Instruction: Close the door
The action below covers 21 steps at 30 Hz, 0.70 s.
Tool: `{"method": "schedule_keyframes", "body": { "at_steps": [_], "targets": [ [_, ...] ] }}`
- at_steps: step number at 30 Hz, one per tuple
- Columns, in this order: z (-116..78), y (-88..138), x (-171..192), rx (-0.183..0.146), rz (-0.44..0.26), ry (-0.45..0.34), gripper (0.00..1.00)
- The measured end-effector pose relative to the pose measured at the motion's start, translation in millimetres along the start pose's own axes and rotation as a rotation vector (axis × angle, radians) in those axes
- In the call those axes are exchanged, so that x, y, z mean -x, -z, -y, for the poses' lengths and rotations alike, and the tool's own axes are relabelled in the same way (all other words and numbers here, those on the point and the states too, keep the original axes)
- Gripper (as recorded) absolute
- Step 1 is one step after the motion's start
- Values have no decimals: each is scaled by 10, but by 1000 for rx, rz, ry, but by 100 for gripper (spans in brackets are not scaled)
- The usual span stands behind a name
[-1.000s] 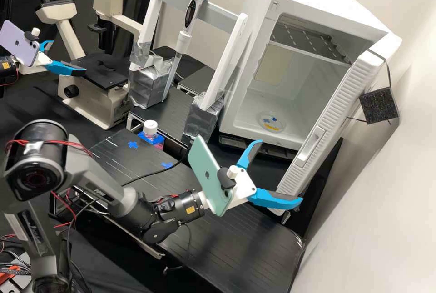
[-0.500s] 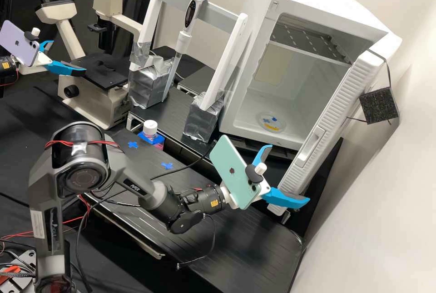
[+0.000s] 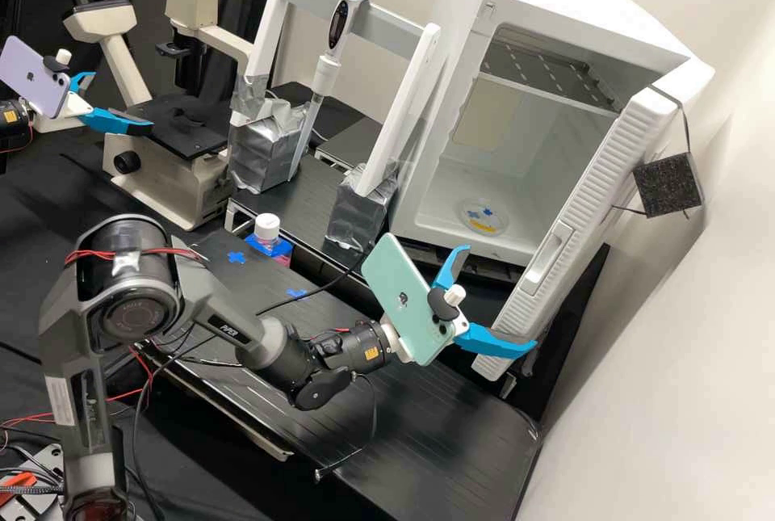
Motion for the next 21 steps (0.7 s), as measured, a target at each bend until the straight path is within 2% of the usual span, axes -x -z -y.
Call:
{"method": "schedule_keyframes", "body": {
  "at_steps": [1,5,19,21],
  "targets": [
    [35,33,26,-15,-9,14,100],
    [108,119,69,-39,-30,53,100],
    [408,417,144,-155,-70,190,100],
    [465,487,162,-156,-96,226,100]
  ]
}}
